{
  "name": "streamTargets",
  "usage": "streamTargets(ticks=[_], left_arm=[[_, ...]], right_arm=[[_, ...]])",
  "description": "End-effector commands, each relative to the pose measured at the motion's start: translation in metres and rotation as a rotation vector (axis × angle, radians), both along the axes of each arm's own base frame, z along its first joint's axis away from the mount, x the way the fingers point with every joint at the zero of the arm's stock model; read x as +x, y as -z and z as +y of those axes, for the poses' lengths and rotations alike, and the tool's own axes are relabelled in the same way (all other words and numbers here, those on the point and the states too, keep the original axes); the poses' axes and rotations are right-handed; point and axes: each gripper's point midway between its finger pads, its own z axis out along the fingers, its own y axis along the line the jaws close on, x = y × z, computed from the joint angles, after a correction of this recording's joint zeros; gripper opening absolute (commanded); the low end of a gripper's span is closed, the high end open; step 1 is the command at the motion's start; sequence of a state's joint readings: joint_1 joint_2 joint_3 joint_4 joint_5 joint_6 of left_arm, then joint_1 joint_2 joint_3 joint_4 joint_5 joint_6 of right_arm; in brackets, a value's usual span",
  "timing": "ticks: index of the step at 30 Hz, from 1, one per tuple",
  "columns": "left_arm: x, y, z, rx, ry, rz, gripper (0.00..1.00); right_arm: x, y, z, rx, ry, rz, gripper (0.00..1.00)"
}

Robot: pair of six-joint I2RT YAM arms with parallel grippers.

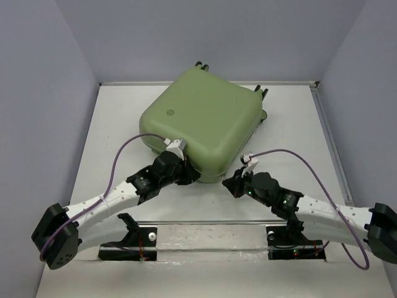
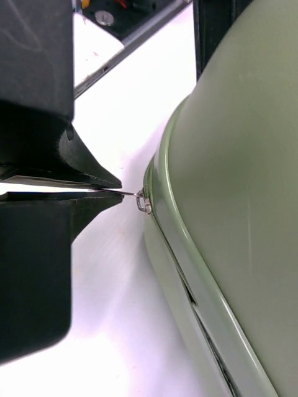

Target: Pack the luggage

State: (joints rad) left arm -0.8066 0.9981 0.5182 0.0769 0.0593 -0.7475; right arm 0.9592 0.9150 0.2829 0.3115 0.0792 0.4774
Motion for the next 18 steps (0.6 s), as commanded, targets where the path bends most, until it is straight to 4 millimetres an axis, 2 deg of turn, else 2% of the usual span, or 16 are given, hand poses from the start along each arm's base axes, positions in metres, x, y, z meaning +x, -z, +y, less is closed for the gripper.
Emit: streamTargets(ticks=[1, 2, 3, 6, 8, 9, 11, 12, 13, 15, 18], left_arm=[[0.061, -0.129, -0.030, -0.259, -0.098, -0.325, 0.18], [0.062, -0.133, -0.033, -0.267, -0.094, -0.329, 0.18], [0.065, -0.129, -0.036, -0.260, -0.090, -0.323, 0.18], [0.068, -0.130, -0.046, -0.259, -0.065, -0.318, 0.18], [0.063, -0.133, -0.053, -0.268, -0.026, -0.314, 0.18], [0.061, -0.131, -0.054, -0.264, -0.014, -0.312, 0.18], [0.058, -0.130, -0.052, -0.257, -0.011, -0.312, 0.18], [0.057, -0.129, -0.047, -0.245, -0.020, -0.309, 0.18], [0.056, -0.127, -0.044, -0.232, -0.021, -0.311, 0.19], [0.052, -0.126, -0.038, -0.215, -0.025, -0.311, 0.20], [0.047, -0.125, -0.033, -0.196, -0.021, -0.303, 0.21]], right_arm=[[-0.074, 0.017, 0.018, -0.122, -0.166, 0.178, 0.07], [-0.090, 0.019, 0.029, -0.147, -0.217, 0.178, 0.07], [-0.091, 0.008, 0.037, -0.157, -0.205, 0.166, 0.07], [-0.094, -0.005, 0.068, -0.187, -0.186, 0.120, 0.07], [-0.084, -0.011, 0.082, -0.191, -0.149, 0.100, 0.07], [-0.072, -0.017, 0.096, -0.186, -0.096, 0.082, 0.07], [-0.053, -0.031, 0.109, -0.151, -0.006, 0.033, 0.07], [-0.047, -0.028, 0.115, -0.154, 0.025, 0.023, 0.07], [-0.036, -0.046, 0.126, -0.081, 0.075, -0.013, 0.07], [-0.027, -0.059, 0.143, 0.016, 0.104, -0.052, 0.07], [-0.016, -0.062, 0.149, 0.080, 0.159, -0.080, 0.07]])
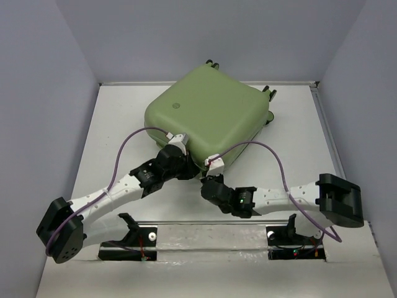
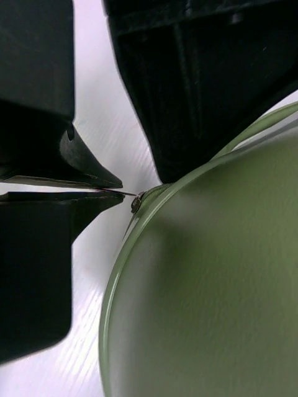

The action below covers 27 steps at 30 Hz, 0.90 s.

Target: Pack the luggage

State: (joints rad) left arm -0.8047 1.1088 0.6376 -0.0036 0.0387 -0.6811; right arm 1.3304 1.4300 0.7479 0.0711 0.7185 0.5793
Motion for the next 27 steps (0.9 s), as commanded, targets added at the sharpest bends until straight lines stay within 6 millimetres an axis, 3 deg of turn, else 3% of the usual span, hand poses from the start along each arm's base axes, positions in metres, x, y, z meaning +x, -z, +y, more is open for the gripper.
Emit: streamTargets(ticks=[1, 3, 4, 5, 6, 7, 9, 10, 11, 13, 14, 15, 16, 17, 18, 19, 21, 22, 23, 24, 25, 27], left_arm=[[0.032, -0.126, -0.026, -0.296, -0.020, -0.307, 0.21], [0.034, -0.127, -0.012, -0.243, -0.066, -0.317, 0.25], [0.035, -0.128, -0.005, -0.216, -0.088, -0.321, 0.26], [0.038, -0.140, 0.004, -0.202, -0.114, -0.343, 0.29], [0.037, -0.144, 0.018, -0.171, -0.146, -0.348, 0.31], [0.044, -0.159, 0.032, -0.161, -0.180, -0.380, 0.37], [0.044, -0.182, 0.051, -0.166, -0.198, -0.414, 0.47], [0.047, -0.192, 0.058, -0.158, -0.208, -0.434, 0.52], [0.055, -0.214, 0.074, -0.164, -0.254, -0.467, 0.62], [0.062, -0.232, 0.081, -0.161, -0.257, -0.498, 0.72], [0.071, -0.252, 0.092, -0.166, -0.290, -0.529, 0.79], [0.078, -0.256, 0.096, -0.151, -0.301, -0.532, 0.81], [0.094, -0.261, 0.101, -0.132, -0.317, -0.536, 0.83], [0.102, -0.260, 0.098, -0.122, -0.315, -0.528, 0.83], [0.123, -0.248, 0.102, -0.103, -0.323, -0.492, 0.84], [0.135, -0.247, 0.107, -0.098, -0.340, -0.486, 0.84], [0.158, -0.250, 0.121, -0.101, -0.381, -0.485, 0.88], [0.180, -0.237, 0.140, -0.074, -0.444, -0.453, 0.88], [0.191, -0.236, 0.153, -0.072, -0.489, -0.454, 0.89], [0.201, -0.242, 0.161, -0.103, -0.517, -0.473, 0.89], [0.219, -0.228, 0.181, -0.093, -0.569, -0.444, 0.89], [0.239, -0.226, 0.193, -0.112, -0.588, -0.424, 0.88]], right_arm=[[-0.021, -0.060, 0.076, 0.391, -0.096, -0.033, 0.07], [-0.021, -0.058, 0.069, 0.415, -0.069, -0.017, 0.07], [-0.023, -0.068, 0.061, 0.459, -0.064, -0.009, 0.07], [-0.027, -0.053, 0.047, 0.433, -0.067, 0.005, 0.15], [-0.031, -0.053, 0.040, 0.443, -0.078, 0.023, 0.24], [-0.035, -0.051, 0.022, 0.420, -0.061, 0.051, 0.43], [-0.041, -0.031, -0.004, 0.381, -0.038, 0.102, 0.66], [-0.045, -0.017, -0.021, 0.316, -0.024, 0.129, 0.74], [-0.047, -0.027, -0.032, 0.358, -0.003, 0.146, 0.85], [-0.050, -0.007, -0.064, 0.259, 0.049, 0.173, 0.91], [-0.049, -0.005, -0.074, 0.241, 0.071, 0.174, 0.83], [-0.045, -0.009, -0.085, 0.264, 0.106, 0.179, 0.71], [-0.035, -0.001, -0.098, 0.237, 0.129, 0.204, 0.46], [-0.022, 0.002, -0.109, 0.234, 0.189, 0.199, 0.31], [-0.007, 0.006, -0.122, 0.228, 0.232, 0.223, 0.19], [-0.008, 0.006, -0.120, 0.218, 0.210, 0.226, 0.11], [0.021, 0.004, -0.147, 0.207, 0.328, 0.192, 0.07], [0.029, 0.003, -0.155, 0.195, 0.351, 0.183, 0.07], [0.045, -0.003, -0.170, 0.208, 0.417, 0.166, 0.07], [0.052, -0.004, -0.175, 0.191, 0.419, 0.156, 0.07], [0.062, -0.007, -0.177, 0.200, 0.428, 0.148, 0.07], [0.086, -0.013, -0.195, 0.219, 0.485, 0.137, 0.07]])
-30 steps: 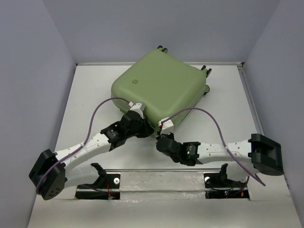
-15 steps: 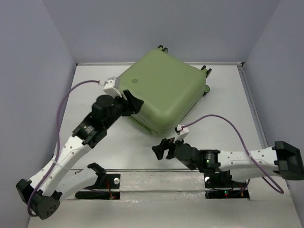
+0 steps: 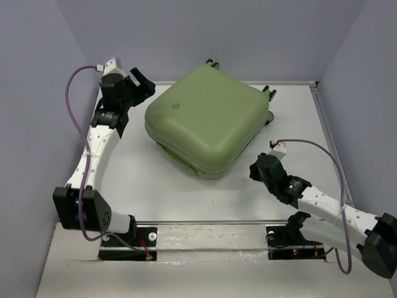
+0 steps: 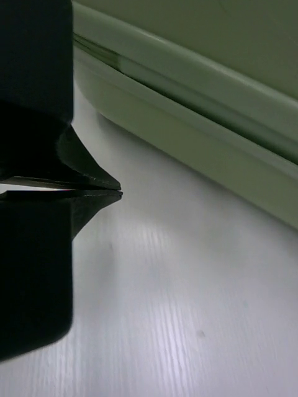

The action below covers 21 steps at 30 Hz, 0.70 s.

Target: Pack the luggage

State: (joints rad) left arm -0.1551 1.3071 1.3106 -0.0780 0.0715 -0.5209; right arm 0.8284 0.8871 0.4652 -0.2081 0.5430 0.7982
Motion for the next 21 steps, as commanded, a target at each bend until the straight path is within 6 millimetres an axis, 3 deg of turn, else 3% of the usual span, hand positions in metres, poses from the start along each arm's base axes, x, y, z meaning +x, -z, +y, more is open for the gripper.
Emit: streamTargets(ticks=[1, 3, 5, 6, 7, 9, 10, 12, 14, 16, 18, 19, 20, 21], left_arm=[[0.048, 0.018, 0.028, -0.053, -0.021, 0.048, 0.87], [0.073, 0.040, 0.035, -0.057, -0.020, 0.111, 0.87], [0.087, 0.055, 0.038, -0.047, -0.027, 0.139, 0.87], [0.095, 0.056, 0.040, -0.045, -0.033, 0.145, 0.87], [0.106, 0.080, 0.040, -0.049, -0.039, 0.194, 0.86], [0.119, 0.093, 0.036, -0.069, -0.027, 0.226, 0.86], [0.128, 0.118, 0.033, -0.080, -0.014, 0.276, 0.86], [0.138, 0.147, 0.028, -0.104, 0.003, 0.335, 0.84], [0.140, 0.164, 0.026, -0.120, 0.003, 0.367, 0.83], [0.139, 0.182, 0.021, -0.122, 0.011, 0.390, 0.83], [0.133, 0.197, 0.013, -0.123, 0.024, 0.404, 0.83], [0.127, 0.195, 0.002, -0.138, 0.042, 0.400, 0.83], [0.123, 0.195, -0.002, -0.151, 0.044, 0.396, 0.83], [0.114, 0.210, -0.007, -0.165, 0.041, 0.396, 0.83]], right_arm=[[0.041, -0.020, -0.015, 0.016, 0.004, -0.036, 0.07], [0.058, -0.018, -0.022, 0.044, -0.006, -0.020, 0.07], [0.074, -0.030, -0.017, 0.095, -0.028, -0.063, 0.07], [0.078, -0.025, -0.013, 0.098, -0.049, -0.046, 0.07], [0.088, -0.036, -0.015, 0.109, -0.036, -0.068, 0.07], [0.100, -0.033, -0.018, 0.096, -0.018, -0.052, 0.07], [0.112, -0.042, -0.023, 0.109, -0.004, -0.070, 0.07], [0.124, -0.034, -0.029, 0.114, 0.015, -0.039, 0.07], [0.137, -0.035, -0.043, 0.140, 0.050, -0.041, 0.07], [0.146, -0.038, -0.039, 0.156, 0.019, -0.048, 0.07], [0.159, -0.044, -0.029, 0.159, -0.049, -0.048, 0.07], [0.165, -0.040, -0.023, 0.159, -0.079, -0.036, 0.07], [0.170, -0.044, -0.017, 0.167, -0.109, -0.044, 0.07], [0.177, -0.059, -0.002, 0.192, -0.187, -0.070, 0.07]])
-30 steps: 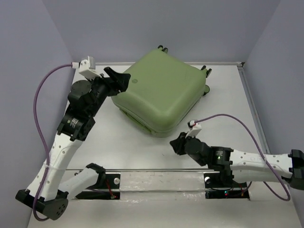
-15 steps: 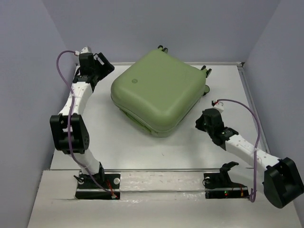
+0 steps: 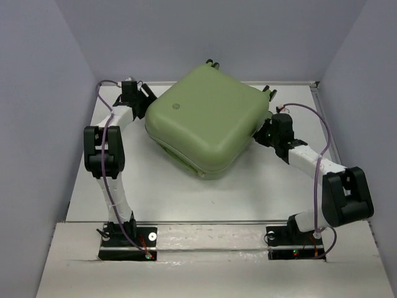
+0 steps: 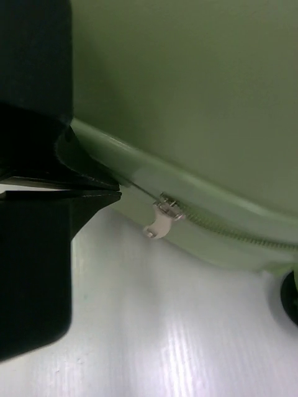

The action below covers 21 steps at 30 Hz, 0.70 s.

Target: Pack the luggage

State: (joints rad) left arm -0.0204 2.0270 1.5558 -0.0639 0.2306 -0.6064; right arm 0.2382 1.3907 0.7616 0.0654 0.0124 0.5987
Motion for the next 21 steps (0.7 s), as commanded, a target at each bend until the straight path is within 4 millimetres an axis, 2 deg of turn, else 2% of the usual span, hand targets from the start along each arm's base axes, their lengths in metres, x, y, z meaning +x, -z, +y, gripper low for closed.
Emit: streamTargets(ticks=[1, 2, 3, 4, 5, 6, 7, 8, 10, 11, 12, 13, 14, 15, 16, 17, 18, 19, 20, 21], left_arm=[[-0.025, -0.031, -0.041, -0.112, 0.030, -0.116, 0.83], [-0.033, -0.034, -0.045, -0.134, 0.020, -0.137, 0.83], [-0.052, -0.012, -0.047, -0.155, 0.014, -0.130, 0.83], [-0.064, -0.024, -0.051, -0.186, 0.002, -0.158, 0.83], [-0.073, -0.022, -0.048, -0.182, -0.006, -0.169, 0.83], [-0.096, 0.003, -0.051, -0.185, -0.016, -0.119, 0.83], [-0.102, -0.010, -0.049, -0.180, -0.029, -0.167, 0.83], [-0.121, 0.007, -0.049, -0.169, -0.030, -0.140, 0.83], [-0.137, 0.007, -0.048, -0.158, -0.043, -0.155, 0.83], [-0.153, 0.007, -0.047, -0.160, -0.044, -0.161, 0.83], [-0.160, 0.004, -0.051, -0.160, -0.031, -0.175, 0.83], [-0.166, -0.012, -0.050, -0.163, -0.033, -0.223, 0.83], [-0.172, -0.016, -0.049, -0.161, -0.032, -0.235, 0.83], [-0.180, -0.014, -0.046, -0.160, -0.036, -0.238, 0.83], [-0.186, -0.028, -0.041, -0.150, -0.046, -0.263, 0.84], [-0.186, -0.039, -0.038, -0.145, -0.052, -0.299, 0.84], [-0.187, -0.050, -0.036, -0.137, -0.054, -0.320, 0.85], [-0.187, -0.074, -0.031, -0.116, -0.062, -0.357, 0.86], [-0.188, -0.088, -0.029, -0.107, -0.061, -0.378, 0.87], [-0.188, -0.120, -0.027, -0.104, -0.061, -0.430, 0.88]], right_arm=[[0.034, -0.058, 0.052, 0.093, -0.264, -0.165, 0.07], [0.037, -0.063, 0.060, 0.109, -0.304, -0.174, 0.07], [0.041, -0.061, 0.068, 0.124, -0.342, -0.168, 0.07], [0.043, -0.078, 0.082, 0.147, -0.415, -0.206, 0.07], [0.045, -0.082, 0.086, 0.149, -0.440, -0.218, 0.07], [0.046, -0.087, 0.094, 0.155, -0.471, -0.228, 0.07], [0.049, -0.097, 0.101, 0.167, -0.517, -0.241, 0.07], [0.050, -0.103, 0.105, 0.173, -0.542, -0.247, 0.07], [0.054, -0.108, 0.112, 0.180, -0.583, -0.242, 0.07], [0.059, -0.121, 0.114, 0.180, -0.589, -0.255, 0.10], [0.062, -0.124, 0.115, 0.181, -0.594, -0.257, 0.12], [0.066, -0.118, 0.116, 0.184, -0.589, -0.225, 0.16], [0.073, -0.131, 0.118, 0.187, -0.590, -0.240, 0.28], [0.077, -0.131, 0.120, 0.188, -0.589, -0.225, 0.37], [0.082, -0.127, 0.120, 0.187, -0.582, -0.174, 0.50], [0.082, -0.116, 0.120, 0.186, -0.576, -0.138, 0.50], [0.085, -0.118, 0.119, 0.181, -0.566, -0.134, 0.60], [0.088, -0.124, 0.116, 0.164, -0.545, -0.128, 0.63], [0.089, -0.127, 0.114, 0.156, -0.535, -0.121, 0.65], [0.091, -0.133, 0.106, 0.133, -0.514, -0.121, 0.66]])
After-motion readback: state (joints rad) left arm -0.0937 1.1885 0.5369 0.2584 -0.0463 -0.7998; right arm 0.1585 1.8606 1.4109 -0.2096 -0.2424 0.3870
